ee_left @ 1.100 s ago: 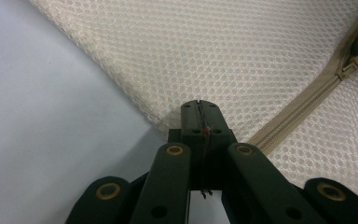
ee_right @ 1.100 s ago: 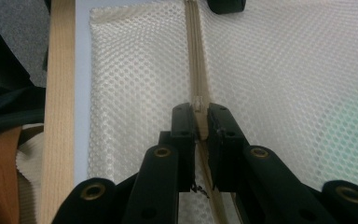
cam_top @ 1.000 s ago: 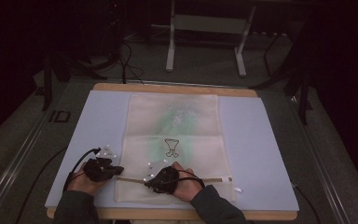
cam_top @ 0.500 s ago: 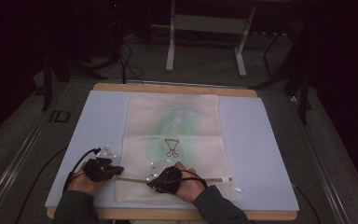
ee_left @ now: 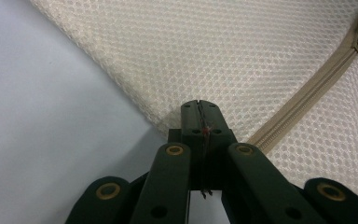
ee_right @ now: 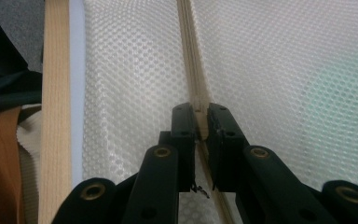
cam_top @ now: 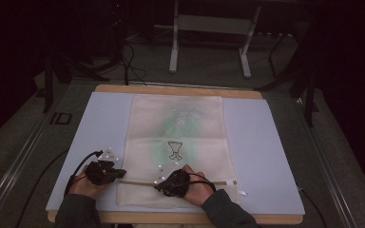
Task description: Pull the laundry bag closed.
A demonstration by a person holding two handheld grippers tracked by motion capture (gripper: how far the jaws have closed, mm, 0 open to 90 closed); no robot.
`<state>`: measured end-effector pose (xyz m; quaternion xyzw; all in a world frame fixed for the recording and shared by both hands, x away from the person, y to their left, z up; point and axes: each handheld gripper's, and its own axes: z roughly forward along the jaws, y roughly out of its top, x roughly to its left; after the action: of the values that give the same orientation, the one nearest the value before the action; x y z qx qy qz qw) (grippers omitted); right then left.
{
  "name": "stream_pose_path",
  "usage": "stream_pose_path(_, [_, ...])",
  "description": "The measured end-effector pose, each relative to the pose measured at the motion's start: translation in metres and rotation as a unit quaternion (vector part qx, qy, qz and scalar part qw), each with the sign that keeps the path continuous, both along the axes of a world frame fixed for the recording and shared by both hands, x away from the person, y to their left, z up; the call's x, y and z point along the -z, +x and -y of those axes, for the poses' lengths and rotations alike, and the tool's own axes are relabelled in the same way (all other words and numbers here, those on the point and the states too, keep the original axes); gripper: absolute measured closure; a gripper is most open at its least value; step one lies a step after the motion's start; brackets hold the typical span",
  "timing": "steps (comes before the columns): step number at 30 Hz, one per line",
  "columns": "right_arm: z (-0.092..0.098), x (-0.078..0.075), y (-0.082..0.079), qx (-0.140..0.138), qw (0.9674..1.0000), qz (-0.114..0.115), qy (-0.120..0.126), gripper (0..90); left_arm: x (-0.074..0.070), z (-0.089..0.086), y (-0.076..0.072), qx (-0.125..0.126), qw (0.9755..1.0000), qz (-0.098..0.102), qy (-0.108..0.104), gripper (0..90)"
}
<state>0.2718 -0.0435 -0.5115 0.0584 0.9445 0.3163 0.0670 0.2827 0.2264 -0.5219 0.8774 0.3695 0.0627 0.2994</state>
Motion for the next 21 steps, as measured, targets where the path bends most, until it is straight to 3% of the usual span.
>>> stream_pose_path(21, [0.016,-0.001,0.0,0.008,1.0,0.001,-0.004,82.0,0.0,0.0,0.0,-0.001,1.0,0.0,0.0,89.8])
